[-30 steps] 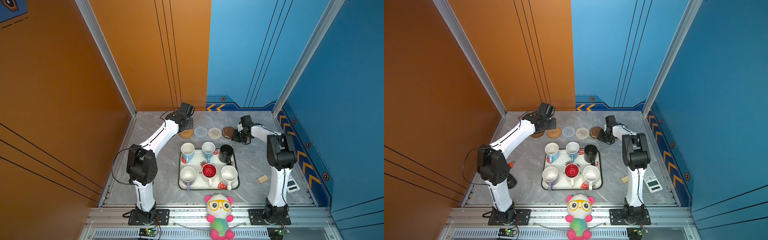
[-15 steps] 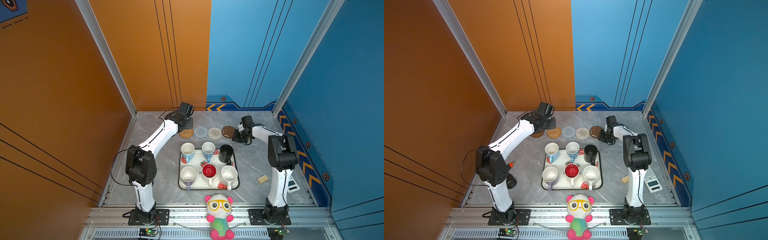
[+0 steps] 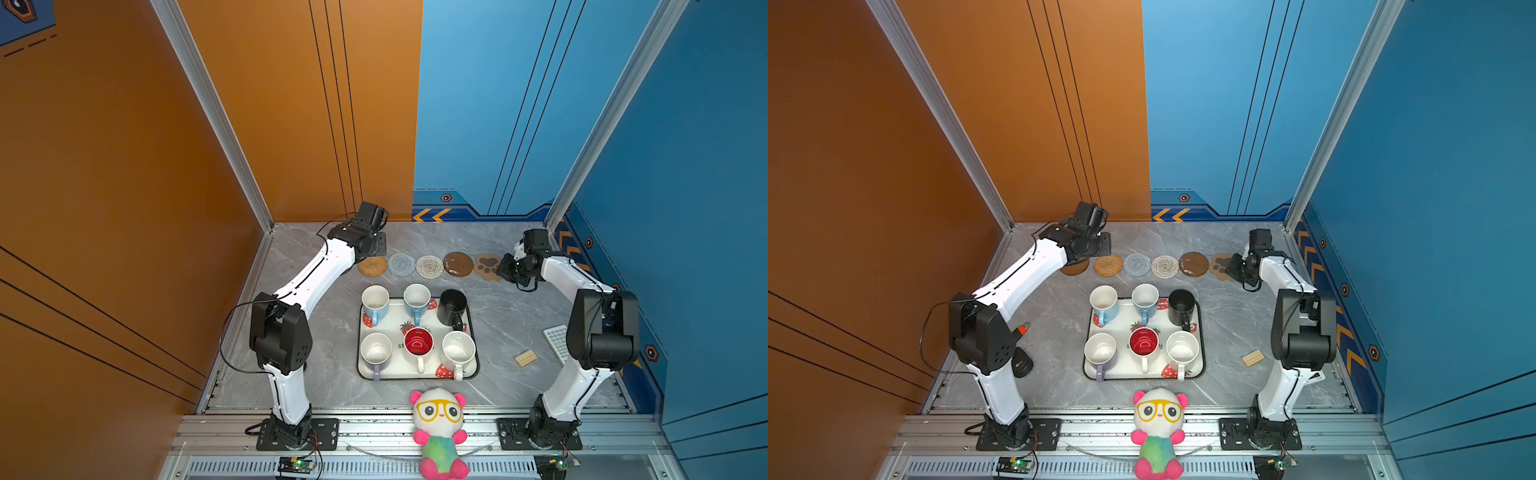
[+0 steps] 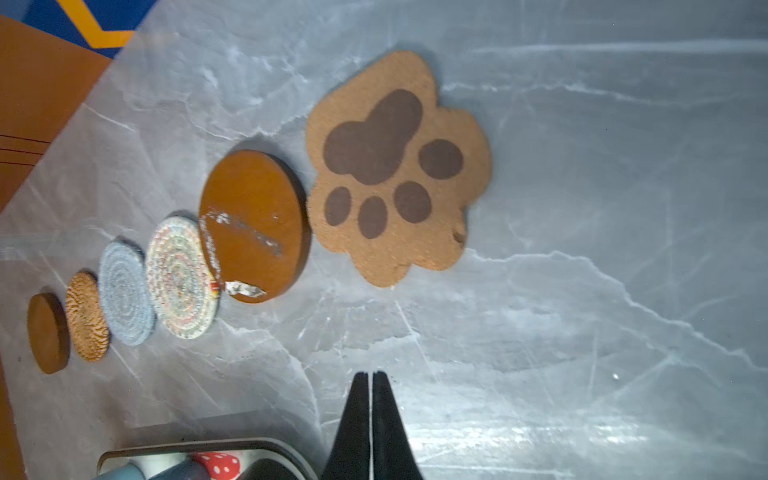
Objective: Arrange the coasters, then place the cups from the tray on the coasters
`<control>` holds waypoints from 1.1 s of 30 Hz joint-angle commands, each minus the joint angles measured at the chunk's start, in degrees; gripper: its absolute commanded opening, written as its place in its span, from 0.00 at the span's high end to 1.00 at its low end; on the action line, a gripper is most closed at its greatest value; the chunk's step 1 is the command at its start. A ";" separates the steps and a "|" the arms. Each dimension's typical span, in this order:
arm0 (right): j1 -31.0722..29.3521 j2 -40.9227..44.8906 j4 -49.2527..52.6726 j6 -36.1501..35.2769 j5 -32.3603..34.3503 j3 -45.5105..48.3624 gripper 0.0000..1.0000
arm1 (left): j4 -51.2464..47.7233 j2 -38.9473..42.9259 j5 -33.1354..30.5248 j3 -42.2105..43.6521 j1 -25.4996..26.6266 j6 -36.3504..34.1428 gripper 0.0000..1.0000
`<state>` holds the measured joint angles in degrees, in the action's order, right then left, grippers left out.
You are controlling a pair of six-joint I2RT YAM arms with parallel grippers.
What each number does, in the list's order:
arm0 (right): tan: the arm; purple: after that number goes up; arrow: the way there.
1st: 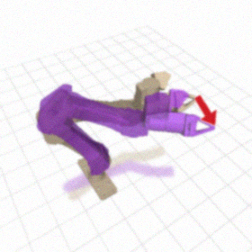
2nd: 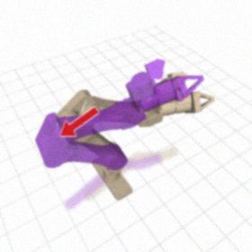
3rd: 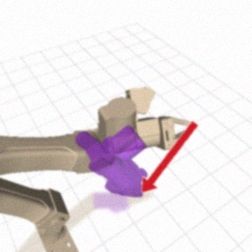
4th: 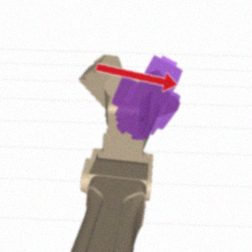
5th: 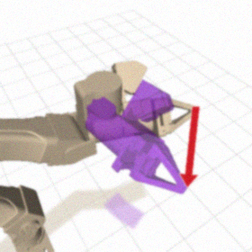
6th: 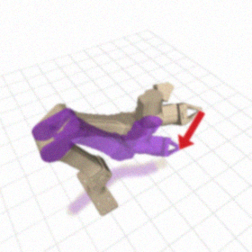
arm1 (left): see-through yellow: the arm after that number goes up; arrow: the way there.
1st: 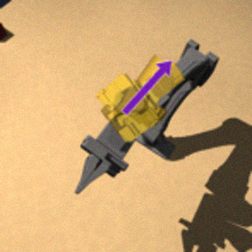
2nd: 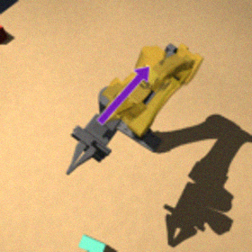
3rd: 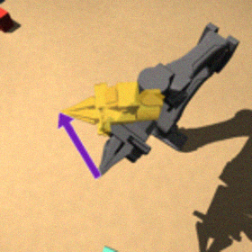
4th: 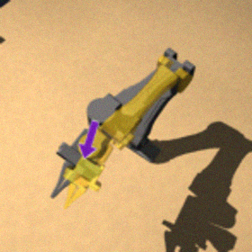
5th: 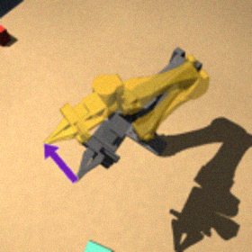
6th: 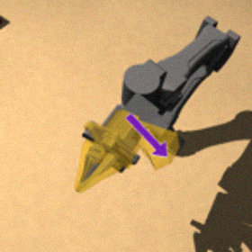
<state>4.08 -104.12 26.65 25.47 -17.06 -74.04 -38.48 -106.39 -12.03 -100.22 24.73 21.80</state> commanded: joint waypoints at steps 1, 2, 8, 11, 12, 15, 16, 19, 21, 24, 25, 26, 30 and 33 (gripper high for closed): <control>0.62 -1.44 1.56 -0.78 1.70 0.46 1.00 | -0.94 2.22 -0.45 -1.77 0.67 -1.24 0.90; 0.96 -1.97 1.49 -0.78 1.65 0.27 0.99 | -0.98 2.25 -0.47 -1.74 0.68 -1.24 0.90; 2.15 -5.19 1.47 -0.86 1.45 -1.29 0.87 | -0.98 2.58 -0.88 -1.55 0.80 -1.28 0.90; 2.25 -6.41 1.47 -1.04 1.49 -1.70 0.82 | -0.98 2.50 -1.15 -1.46 0.91 -1.24 0.90; 2.25 -6.83 1.47 -1.12 1.46 -1.85 0.81 | -0.98 2.43 -1.15 -1.55 0.93 -1.15 0.90; 2.41 -8.13 1.46 -1.22 1.35 -2.53 0.78 | -0.98 2.33 -1.15 -1.64 1.02 -1.15 0.90; 2.43 -8.57 1.47 -1.22 1.37 -2.77 0.78 | -0.94 2.33 -1.14 -1.64 1.02 -1.15 0.90; 2.51 -9.67 1.47 -1.22 1.40 -3.51 0.78 | -1.07 2.41 -1.42 -1.64 1.02 -1.24 0.89; 2.52 -10.39 1.51 -1.22 1.45 -3.88 0.77 | -1.15 2.46 -1.58 -1.64 1.02 -1.28 0.89; 2.63 -11.42 1.47 -1.21 1.40 -4.48 0.77 | -1.25 2.41 -1.84 -1.64 1.02 -1.32 0.89; 2.60 -11.74 1.39 -1.22 1.28 -4.70 0.77 | -1.34 2.41 -1.85 -1.64 1.02 -1.32 0.89; 2.60 -12.02 1.38 -1.22 1.22 -4.89 0.77 | -1.40 2.46 -1.92 -1.64 1.02 -1.30 0.89; 2.60 -13.03 1.23 -1.13 1.16 -5.78 0.78 | -1.51 2.50 -2.27 -1.64 1.02 -1.32 0.89; 2.52 -13.58 1.12 -1.04 0.98 -6.35 0.77 | -1.62 2.50 -2.46 -1.64 0.95 -1.32 0.89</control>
<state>6.39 -116.40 26.98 25.28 -16.43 -79.22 -38.85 -106.06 -13.13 -100.22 25.19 21.78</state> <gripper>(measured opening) 0.225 0.113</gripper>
